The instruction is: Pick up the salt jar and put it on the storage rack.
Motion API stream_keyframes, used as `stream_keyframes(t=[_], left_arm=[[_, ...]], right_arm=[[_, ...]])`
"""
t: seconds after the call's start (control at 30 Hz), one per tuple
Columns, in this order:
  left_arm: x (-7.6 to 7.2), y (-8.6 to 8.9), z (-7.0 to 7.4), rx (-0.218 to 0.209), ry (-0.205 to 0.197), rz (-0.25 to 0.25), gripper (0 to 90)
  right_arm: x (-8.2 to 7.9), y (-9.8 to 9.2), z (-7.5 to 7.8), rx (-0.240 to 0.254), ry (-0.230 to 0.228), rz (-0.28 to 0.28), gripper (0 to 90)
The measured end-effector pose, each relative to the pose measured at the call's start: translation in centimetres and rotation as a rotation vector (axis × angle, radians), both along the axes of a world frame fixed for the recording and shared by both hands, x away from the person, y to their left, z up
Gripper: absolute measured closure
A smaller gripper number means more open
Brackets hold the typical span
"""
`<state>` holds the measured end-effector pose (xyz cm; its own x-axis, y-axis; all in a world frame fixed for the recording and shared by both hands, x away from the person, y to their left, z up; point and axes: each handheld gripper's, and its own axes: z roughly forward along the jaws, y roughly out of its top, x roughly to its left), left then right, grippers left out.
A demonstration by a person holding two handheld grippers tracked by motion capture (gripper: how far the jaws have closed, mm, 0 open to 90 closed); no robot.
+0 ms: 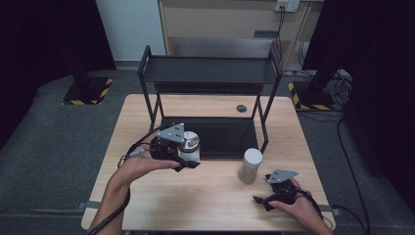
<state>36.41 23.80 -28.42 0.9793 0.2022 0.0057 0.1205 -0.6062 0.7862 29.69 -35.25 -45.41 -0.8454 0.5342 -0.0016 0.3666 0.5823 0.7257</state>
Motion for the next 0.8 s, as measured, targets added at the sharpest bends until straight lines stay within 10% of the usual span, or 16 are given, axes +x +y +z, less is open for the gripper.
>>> stream_keyframes(t=[0.8], left_arm=[[4.3,-1.4,8.1,0.023,-0.04,0.002,30.2]], right_arm=[[-0.1,0.1,0.0,0.0,-0.001,-0.007,1.5]])
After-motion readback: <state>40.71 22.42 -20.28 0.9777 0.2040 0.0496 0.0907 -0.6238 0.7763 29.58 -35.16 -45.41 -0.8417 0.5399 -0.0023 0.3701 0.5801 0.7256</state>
